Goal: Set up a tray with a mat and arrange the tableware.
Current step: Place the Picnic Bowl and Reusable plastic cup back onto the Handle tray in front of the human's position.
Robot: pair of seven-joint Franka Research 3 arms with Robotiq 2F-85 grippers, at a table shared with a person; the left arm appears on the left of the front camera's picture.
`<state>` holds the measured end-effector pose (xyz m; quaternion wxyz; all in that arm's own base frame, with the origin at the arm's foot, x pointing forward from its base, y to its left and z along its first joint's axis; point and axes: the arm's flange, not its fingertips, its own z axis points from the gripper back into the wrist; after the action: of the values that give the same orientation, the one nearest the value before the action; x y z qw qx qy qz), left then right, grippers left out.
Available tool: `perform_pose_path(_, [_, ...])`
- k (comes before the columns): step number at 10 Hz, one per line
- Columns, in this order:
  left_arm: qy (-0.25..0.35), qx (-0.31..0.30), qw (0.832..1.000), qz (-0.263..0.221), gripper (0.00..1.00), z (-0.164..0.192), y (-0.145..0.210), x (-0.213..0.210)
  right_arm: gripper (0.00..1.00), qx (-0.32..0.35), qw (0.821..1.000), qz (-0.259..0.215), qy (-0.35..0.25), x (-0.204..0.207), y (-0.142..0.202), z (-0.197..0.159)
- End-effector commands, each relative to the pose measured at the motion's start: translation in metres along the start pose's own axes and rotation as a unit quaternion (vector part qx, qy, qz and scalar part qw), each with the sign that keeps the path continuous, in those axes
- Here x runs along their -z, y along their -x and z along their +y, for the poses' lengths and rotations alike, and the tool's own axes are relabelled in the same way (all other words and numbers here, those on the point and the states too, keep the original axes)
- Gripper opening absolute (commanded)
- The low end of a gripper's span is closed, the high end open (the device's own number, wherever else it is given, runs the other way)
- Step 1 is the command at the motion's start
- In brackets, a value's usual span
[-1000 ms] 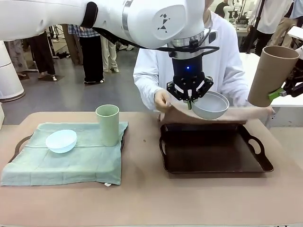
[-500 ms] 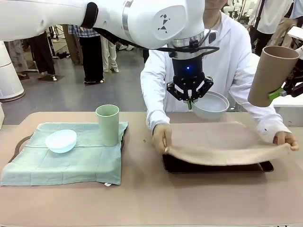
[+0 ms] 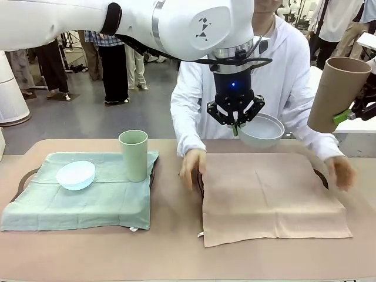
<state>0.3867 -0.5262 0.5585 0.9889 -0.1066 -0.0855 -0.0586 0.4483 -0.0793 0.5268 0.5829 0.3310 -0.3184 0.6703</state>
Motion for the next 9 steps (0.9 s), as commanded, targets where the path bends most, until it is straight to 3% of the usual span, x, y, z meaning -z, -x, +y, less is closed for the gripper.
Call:
perform_pose_path(1, [0.001,0.006,1.000,0.000,0.00,0.0006,-0.0010,-0.0024,0.00,-0.007,1.000,-0.005,0.003,0.0015,-0.0006,-0.0016])
perform_pose_path(9, [0.001,0.006,1.000,0.000,0.00,0.0006,-0.0010,-0.0024,0.00,-0.007,1.000,-0.005,0.003,0.0015,-0.0006,-0.0016])
